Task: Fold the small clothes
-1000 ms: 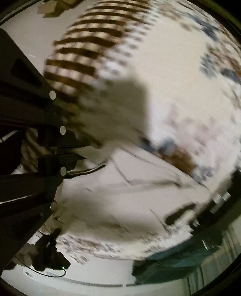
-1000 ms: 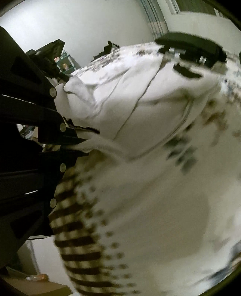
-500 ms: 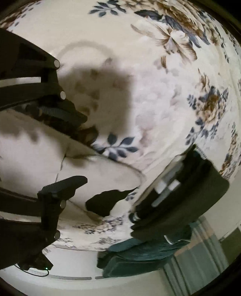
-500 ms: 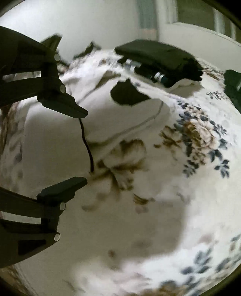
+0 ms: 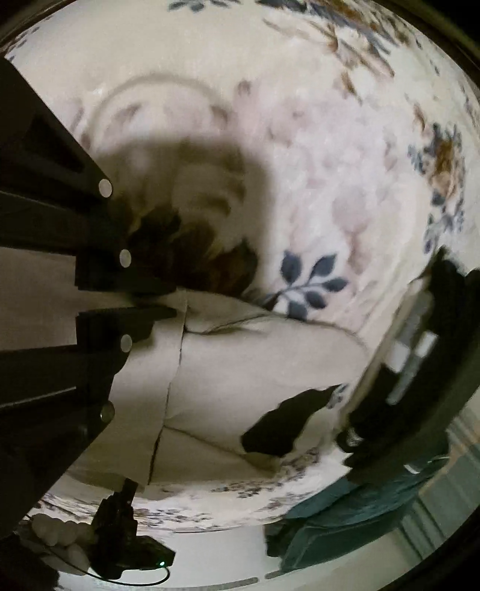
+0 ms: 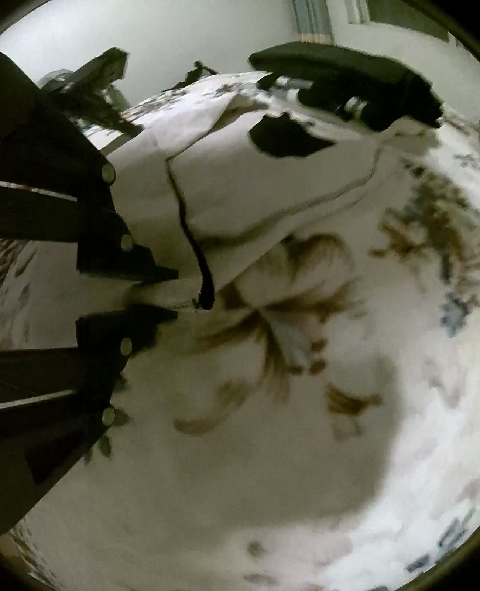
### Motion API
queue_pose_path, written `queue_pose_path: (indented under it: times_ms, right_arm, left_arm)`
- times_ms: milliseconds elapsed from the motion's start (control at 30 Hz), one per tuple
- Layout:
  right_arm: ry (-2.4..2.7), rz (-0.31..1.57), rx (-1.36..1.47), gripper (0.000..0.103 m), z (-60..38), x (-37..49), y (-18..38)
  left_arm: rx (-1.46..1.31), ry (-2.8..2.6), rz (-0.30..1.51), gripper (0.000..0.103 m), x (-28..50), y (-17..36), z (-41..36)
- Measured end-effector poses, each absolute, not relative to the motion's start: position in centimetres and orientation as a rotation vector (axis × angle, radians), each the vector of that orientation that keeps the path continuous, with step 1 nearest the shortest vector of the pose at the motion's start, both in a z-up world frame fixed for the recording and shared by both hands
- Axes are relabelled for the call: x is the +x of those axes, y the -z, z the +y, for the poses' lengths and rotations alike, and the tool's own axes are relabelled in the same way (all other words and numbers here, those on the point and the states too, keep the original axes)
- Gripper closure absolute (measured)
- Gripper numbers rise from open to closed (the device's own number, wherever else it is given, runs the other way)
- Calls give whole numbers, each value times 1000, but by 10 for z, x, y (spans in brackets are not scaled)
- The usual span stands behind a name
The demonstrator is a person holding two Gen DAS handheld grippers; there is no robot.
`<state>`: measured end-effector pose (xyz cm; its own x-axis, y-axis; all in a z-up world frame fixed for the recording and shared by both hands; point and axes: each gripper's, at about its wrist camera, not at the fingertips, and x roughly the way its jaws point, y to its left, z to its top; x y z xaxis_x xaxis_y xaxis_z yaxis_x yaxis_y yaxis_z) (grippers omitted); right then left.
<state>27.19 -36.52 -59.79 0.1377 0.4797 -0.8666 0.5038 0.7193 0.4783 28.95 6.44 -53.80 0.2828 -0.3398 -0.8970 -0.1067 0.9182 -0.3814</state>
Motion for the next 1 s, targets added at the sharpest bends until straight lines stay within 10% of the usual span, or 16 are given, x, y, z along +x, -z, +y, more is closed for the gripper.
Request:
queue_pose_path:
  times_ms: [267, 333, 400, 467, 700, 767, 833, 867, 933, 1000]
  right_arm:
    - [84, 1572, 747, 91, -365, 304, 595]
    - [41, 1558, 726, 70, -365, 328, 580]
    - [-2, 1481, 739, 31, -365, 355, 564]
    - [-31, 1449, 718, 31, -360, 389, 559]
    - [-67, 1523, 521, 31, -312, 510, 602]
    - [-68, 1569, 488, 33, -300, 525, 617]
    - [-48, 1569, 427, 62, -291, 530, 617]
    - [-45, 1557, 399, 88, -288, 531, 614]
    - [-62, 1522, 415, 93, -286, 527, 605]
    - [-74, 1473, 415, 94, -287, 520, 588]
  left_arm:
    - [-434, 154, 1329, 95, 307, 542, 89]
    - [-433, 192, 1314, 95, 323, 533, 88]
    - [-442, 242, 1277, 72, 347, 524, 84]
    - [-444, 287, 1233, 45, 377, 518, 77]
    - [-111, 378, 1258, 42, 481, 539, 4]
    - [-55, 411, 1329, 45, 496, 557, -12]
    - [25, 413, 1356, 48, 498, 570, -23]
    - [71, 399, 1335, 66, 495, 570, -27]
    - [93, 417, 1283, 98, 487, 562, -29]
    - [103, 425, 1227, 98, 476, 546, -28]
